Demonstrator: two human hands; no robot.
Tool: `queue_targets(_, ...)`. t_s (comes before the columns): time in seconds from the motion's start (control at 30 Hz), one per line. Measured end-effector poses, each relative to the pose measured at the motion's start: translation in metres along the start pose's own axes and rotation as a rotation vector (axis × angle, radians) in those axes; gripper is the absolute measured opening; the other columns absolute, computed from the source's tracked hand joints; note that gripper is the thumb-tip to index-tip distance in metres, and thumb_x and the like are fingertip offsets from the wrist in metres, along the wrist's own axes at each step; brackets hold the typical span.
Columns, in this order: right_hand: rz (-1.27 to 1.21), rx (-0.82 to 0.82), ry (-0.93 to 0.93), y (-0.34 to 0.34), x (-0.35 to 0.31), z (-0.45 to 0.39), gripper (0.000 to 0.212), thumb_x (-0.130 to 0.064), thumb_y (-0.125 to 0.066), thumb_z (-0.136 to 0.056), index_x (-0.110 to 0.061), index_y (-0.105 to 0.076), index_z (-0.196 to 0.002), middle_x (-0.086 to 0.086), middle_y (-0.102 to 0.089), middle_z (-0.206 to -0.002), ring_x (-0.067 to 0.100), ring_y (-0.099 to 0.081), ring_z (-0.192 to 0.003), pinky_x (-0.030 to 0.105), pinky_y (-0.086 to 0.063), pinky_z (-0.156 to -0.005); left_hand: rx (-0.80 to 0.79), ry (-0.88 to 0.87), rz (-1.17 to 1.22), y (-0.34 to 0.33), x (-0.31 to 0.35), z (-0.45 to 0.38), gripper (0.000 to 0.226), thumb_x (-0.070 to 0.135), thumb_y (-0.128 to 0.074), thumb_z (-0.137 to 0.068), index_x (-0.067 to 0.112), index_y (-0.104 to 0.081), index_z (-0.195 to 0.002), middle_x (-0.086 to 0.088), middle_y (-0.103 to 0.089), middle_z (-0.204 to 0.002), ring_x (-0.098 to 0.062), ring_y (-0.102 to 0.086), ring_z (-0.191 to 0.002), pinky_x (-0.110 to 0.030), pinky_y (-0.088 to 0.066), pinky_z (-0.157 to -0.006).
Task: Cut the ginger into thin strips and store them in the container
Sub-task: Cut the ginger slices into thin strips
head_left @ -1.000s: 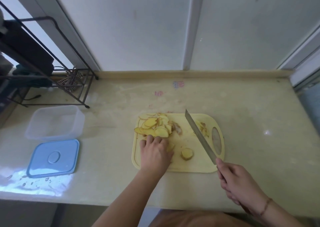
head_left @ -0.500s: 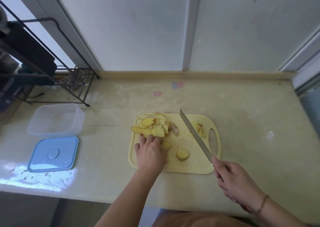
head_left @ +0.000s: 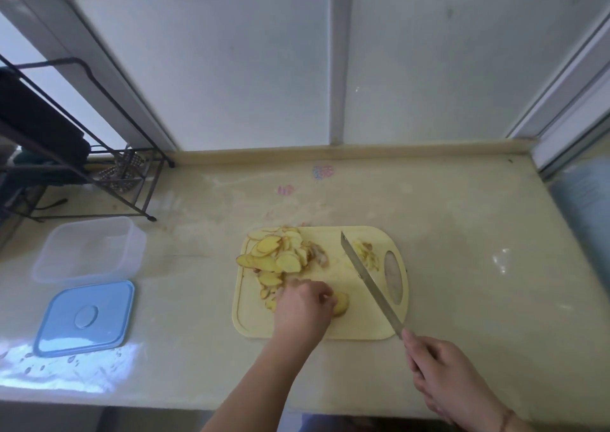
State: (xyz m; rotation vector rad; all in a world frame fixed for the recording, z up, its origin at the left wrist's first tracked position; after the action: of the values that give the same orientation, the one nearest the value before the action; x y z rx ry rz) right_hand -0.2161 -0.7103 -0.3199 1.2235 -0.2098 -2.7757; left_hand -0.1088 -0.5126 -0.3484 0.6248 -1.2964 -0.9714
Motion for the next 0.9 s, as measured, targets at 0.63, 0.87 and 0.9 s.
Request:
queue_targets(0.63, -0.055, -0.019, -0.059, -0.019, 0.024, -0.007, 0.058, -0.064, -0.048, -0.074, -0.007, -0.045, -0.066, 0.010, -0.030, -0.050, 0.015, -0.028, -0.038, 0.022, -0.023, -0.042, -0.052, -0.605, -0.004, -0.016, -0.021, -0.007, 0.032, 0.018, -0.078, -0.077, 0.021, -0.075, -0.109, 0.001, -0.064, -0.094, -0.017, -0.064, -0.071, -0.022, -0.053, -0.060)
queue_targets(0.87, 0.031, 0.027, -0.032, -0.014, 0.019, -0.014, 0.056, -0.064, -0.045, -0.078, -0.014, -0.052, -0.054, 0.006, -0.042, -0.047, 0.018, -0.043, -0.043, 0.026, -0.033, -0.050, 0.076, -0.604, -0.040, -0.028, -0.020, -0.008, 0.035, 0.024, -0.077, -0.064, 0.021, -0.072, -0.099, 0.003, -0.064, -0.084, -0.020, -0.064, -0.069, -0.028, -0.056, -0.064)
queue_targets(0.9, 0.020, 0.014, -0.041, -0.014, 0.018, -0.014, 0.056, -0.062, -0.045, -0.080, -0.012, -0.051, -0.056, 0.006, -0.041, -0.046, 0.018, -0.041, -0.042, 0.025, -0.032, -0.049, 0.087, -0.596, -0.040, -0.030, -0.020, -0.008, 0.036, 0.024, -0.076, -0.063, 0.021, -0.071, -0.099, 0.003, -0.064, -0.083, -0.021, -0.063, -0.069, -0.029, -0.056, -0.063)
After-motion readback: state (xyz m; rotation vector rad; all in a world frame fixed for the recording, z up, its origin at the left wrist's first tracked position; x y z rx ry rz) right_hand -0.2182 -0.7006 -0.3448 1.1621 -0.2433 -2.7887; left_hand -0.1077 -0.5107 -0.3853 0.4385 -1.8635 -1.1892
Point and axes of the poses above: each hand's wrist, its own z-axis away from the middle knuckle, its own y-axis out of the back of the hand, x = y × z, the point moved 3 cm from there along -z, towards the middle knuckle
